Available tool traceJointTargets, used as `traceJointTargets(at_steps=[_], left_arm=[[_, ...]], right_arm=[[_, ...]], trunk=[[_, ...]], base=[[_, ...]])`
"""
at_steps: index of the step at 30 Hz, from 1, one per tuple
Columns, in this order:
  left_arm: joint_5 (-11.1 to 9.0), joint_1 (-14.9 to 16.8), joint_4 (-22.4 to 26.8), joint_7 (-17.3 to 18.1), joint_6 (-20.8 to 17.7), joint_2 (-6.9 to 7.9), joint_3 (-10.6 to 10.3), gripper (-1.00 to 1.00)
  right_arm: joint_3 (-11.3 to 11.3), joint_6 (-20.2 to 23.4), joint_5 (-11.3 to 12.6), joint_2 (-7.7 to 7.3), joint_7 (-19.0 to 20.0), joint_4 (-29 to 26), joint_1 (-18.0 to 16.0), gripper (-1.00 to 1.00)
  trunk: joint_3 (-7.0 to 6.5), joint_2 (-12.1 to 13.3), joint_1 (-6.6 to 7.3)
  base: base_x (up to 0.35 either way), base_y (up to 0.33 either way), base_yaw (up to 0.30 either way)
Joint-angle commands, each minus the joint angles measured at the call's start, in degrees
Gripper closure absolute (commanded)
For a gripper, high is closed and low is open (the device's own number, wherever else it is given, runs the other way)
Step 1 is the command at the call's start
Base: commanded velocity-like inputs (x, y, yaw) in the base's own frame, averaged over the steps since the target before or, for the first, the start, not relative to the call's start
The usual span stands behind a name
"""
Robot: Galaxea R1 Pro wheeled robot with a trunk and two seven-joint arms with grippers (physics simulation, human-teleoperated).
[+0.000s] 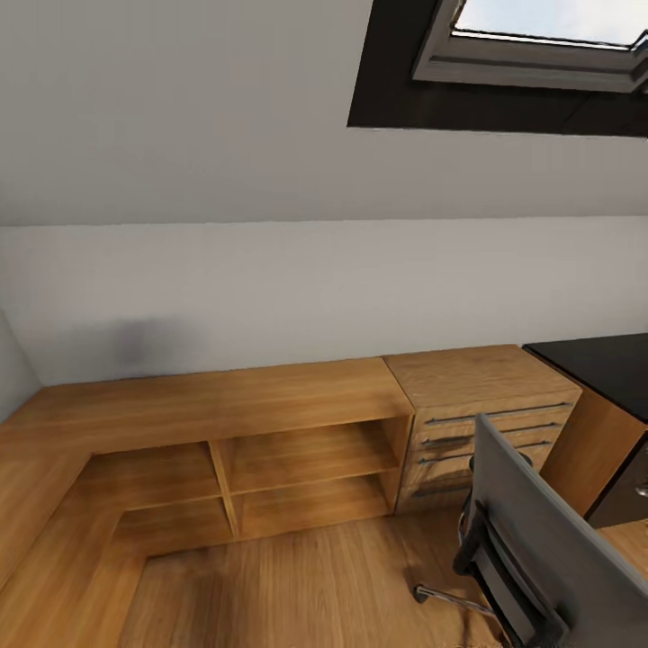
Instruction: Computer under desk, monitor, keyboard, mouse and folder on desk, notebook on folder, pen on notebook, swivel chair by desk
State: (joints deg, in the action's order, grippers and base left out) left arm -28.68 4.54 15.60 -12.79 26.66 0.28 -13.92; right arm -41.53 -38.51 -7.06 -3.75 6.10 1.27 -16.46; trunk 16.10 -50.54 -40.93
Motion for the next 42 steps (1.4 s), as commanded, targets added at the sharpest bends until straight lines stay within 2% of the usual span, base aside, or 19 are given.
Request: traceJointTargets(at_steps=[1,8,13,17,42], left_arm=[[-0.2,0.0,0.0,-0.5,0.1,0.04,-0.5,-1.0],[-0.2,0.0,-0.1,-0.5,0.1,0.0,-0.8,-1.0],[-0.2,0.0,-0.2,-0.7,0.0,0.02,-3.4,-1.0],[-0.2,0.0,-1.3,-0.8,0.0,0.04,-4.7,-1.0],[-0.2,0.0,-1.6,-0.5,-0.1,0.07,-4.9,-1.0]], right_arm=[[0.5,-0.2,-0.6,0.02,0.2,0.1,-0.1,-1.0],[0.6,-0.1,-0.5,0.12,0.3,0.1,-0.1,-1.0],[0.5,-0.1,-0.5,0.21,0.3,0.1,-0.1,-1.0],[0.5,-0.1,-0.5,0.27,0.3,0.1,-0.1,-1.0],[0.5,-0.1,-0.5,0.33,0.3,0.0,-0.1,-1.0]], trunk=[[0.14,-0.1,-0.01],[0.58,-0.1,-0.01],[0.63,-0.1,-0.01],[0.62,-0.1,-0.01],[0.05,-0.1,-0.01]], base=[[0.0,0.024,-0.111],[0.0,0.182,-0.182],[0.0,0.054,-0.279],[0.0,0.011,-0.292],[0.0,0.0,-0.296]])
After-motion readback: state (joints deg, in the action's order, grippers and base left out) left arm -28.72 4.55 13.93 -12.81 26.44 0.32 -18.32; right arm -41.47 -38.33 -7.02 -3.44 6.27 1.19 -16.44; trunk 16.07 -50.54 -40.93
